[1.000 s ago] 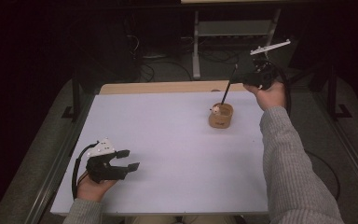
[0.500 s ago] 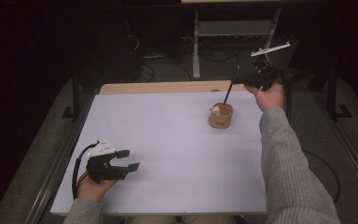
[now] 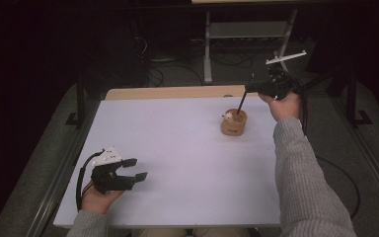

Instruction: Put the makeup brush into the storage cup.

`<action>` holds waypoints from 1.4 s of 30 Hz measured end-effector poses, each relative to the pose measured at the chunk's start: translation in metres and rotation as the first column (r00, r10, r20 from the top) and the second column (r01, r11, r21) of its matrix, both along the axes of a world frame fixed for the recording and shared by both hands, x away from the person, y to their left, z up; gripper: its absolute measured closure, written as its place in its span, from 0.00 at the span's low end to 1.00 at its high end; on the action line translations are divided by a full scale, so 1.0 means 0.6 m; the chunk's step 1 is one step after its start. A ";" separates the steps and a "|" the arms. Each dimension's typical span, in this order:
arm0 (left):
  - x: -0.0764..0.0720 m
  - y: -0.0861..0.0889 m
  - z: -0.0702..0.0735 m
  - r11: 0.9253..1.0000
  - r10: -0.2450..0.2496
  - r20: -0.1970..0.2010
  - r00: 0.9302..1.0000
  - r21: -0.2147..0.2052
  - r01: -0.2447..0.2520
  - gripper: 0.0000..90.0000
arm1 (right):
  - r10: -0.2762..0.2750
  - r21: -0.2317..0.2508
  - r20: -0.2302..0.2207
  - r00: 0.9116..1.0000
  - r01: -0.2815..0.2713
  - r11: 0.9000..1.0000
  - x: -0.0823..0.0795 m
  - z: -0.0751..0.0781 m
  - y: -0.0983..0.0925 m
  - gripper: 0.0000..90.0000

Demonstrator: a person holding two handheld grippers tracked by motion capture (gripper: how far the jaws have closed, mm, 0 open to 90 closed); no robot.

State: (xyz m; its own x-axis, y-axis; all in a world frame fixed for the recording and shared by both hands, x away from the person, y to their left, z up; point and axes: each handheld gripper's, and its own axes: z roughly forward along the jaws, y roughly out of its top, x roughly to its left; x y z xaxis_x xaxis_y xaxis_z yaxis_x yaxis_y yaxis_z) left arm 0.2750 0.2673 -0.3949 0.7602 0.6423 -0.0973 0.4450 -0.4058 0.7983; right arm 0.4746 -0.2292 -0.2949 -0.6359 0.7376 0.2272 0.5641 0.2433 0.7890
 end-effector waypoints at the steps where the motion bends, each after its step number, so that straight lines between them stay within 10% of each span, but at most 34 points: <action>1: 0.000 0.000 0.000 1.000 -0.002 0.001 1.000 0.000 0.002 0.37 | -0.001 0.002 0.000 1.000 0.001 1.000 0.000 -0.002 0.000 0.92; 42: 0.001 0.001 0.001 1.000 -0.004 0.002 1.000 -0.004 0.004 0.36 | -0.020 0.011 -0.023 1.000 0.020 1.000 -0.001 -0.044 0.001 0.92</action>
